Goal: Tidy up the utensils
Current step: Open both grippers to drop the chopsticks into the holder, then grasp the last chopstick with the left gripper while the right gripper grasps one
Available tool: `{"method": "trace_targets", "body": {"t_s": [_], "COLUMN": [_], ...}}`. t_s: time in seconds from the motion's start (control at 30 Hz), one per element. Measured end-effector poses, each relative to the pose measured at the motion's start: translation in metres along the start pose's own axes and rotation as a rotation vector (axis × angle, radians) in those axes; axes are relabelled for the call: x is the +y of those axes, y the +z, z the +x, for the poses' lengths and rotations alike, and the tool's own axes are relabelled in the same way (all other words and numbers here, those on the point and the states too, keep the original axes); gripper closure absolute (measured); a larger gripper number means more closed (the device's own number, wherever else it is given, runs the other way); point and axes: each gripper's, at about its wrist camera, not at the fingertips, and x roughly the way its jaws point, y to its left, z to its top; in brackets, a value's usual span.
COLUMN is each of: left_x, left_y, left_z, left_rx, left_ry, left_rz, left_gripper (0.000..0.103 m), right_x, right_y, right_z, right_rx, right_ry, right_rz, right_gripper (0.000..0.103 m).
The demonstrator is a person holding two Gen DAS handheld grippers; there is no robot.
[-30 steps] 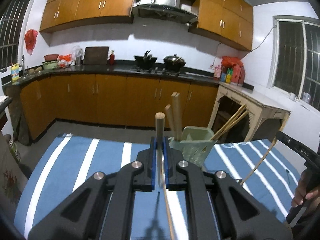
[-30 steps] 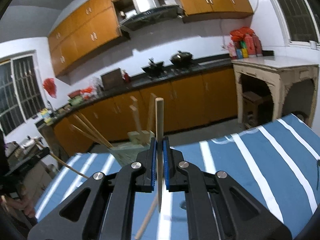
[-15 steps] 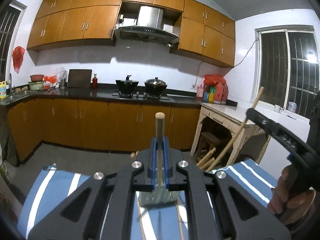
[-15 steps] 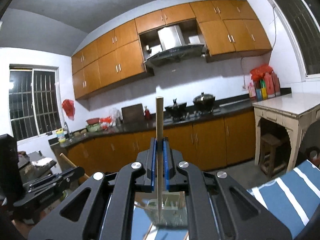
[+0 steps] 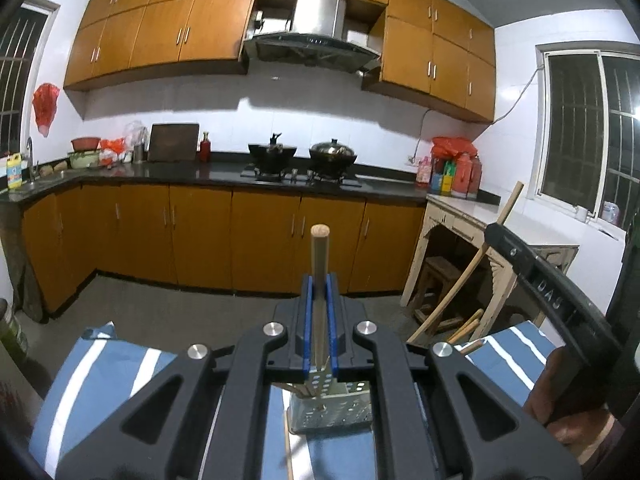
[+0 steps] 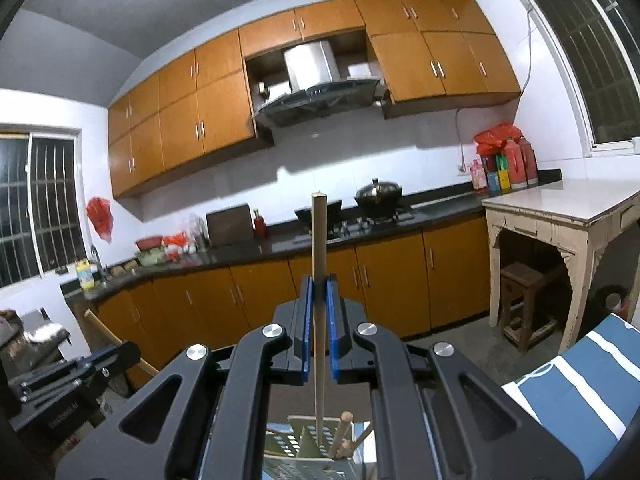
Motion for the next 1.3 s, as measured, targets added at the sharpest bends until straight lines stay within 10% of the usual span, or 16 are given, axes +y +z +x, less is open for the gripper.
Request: {"method": "trace_targets", "body": {"t_s": [0.93, 1.3], "left_x": [0.016, 0.033], "left_y": [-0.03, -0.085], "left_z": [-0.004, -0.053], "left_rx": [0.081, 0.112], "left_ry": [0.051, 0.096], "left_rz": [-0.026, -0.006], "left_gripper": [0.091, 0.083], "right_x": [-0.017, -0.044], "right_y": [-0.019, -0.101], "right_z": [-0.035, -0.059], "right_rx": [0.11, 0.311], "right_ry": [-0.053, -0.117], "right_rz": [0.022, 0.057], "right_gripper": [0.074, 0.074]}}
